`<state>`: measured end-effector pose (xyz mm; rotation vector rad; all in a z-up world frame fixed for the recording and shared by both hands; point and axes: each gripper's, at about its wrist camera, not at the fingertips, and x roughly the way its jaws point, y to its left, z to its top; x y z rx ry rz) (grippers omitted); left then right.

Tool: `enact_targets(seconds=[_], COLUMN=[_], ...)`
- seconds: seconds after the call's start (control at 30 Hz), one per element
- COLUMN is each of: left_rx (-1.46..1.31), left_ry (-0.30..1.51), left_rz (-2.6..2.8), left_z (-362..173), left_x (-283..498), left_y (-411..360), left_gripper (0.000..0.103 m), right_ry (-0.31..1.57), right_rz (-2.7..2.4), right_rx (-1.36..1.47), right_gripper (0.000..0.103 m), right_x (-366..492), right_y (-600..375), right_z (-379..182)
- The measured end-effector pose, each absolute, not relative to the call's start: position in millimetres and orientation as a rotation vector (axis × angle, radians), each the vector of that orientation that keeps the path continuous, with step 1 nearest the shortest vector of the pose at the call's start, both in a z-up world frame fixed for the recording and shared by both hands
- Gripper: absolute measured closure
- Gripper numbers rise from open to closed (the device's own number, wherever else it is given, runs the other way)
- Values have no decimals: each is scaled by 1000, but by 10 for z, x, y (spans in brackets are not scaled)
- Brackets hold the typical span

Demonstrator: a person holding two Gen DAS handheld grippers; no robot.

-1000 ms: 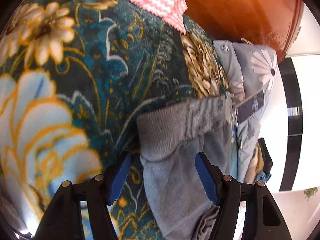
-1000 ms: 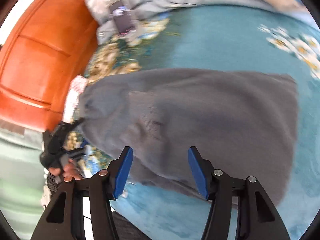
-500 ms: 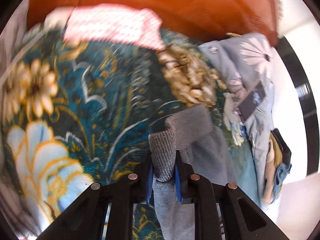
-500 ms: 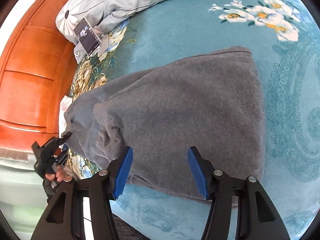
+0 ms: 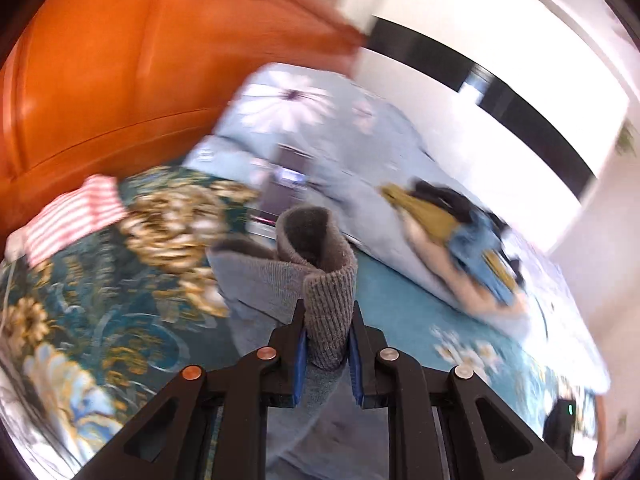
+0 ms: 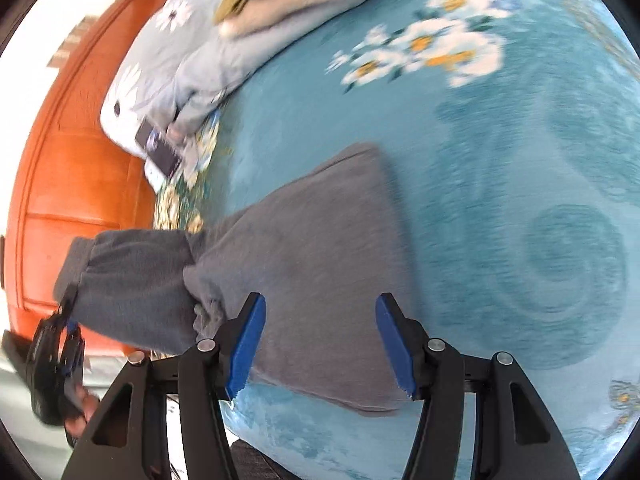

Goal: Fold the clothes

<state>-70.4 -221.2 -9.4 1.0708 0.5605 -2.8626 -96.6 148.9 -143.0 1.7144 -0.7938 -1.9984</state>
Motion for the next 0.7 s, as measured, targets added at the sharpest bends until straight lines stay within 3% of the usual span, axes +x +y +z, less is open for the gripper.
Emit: enact_targets(seconds=[0.23,0.4,0.53,0.7], left_rx=[1381,1536,1670,1746], left_ry=[467,273,79,88], left_rz=[-2875,-2858,-2781,-2754], left_z=[-701,-971,-1252,-1385], left_x=[-771,-708,-716,-669], left_y=[-1124,-601,-366,-342], left_gripper=[85,85,82,74], right_ry=[-929,-968,-1001,-981], right_rz=[-2021,-2031,-2027,-2011], right_rx=[1737,1756,1767,1736], right_gripper=[44,44,44,44], right_x=[-883,-827,-825,-873], right_y=[1995,2240,2312,2216], right_z=[-1562,-1640,-1700,-1645])
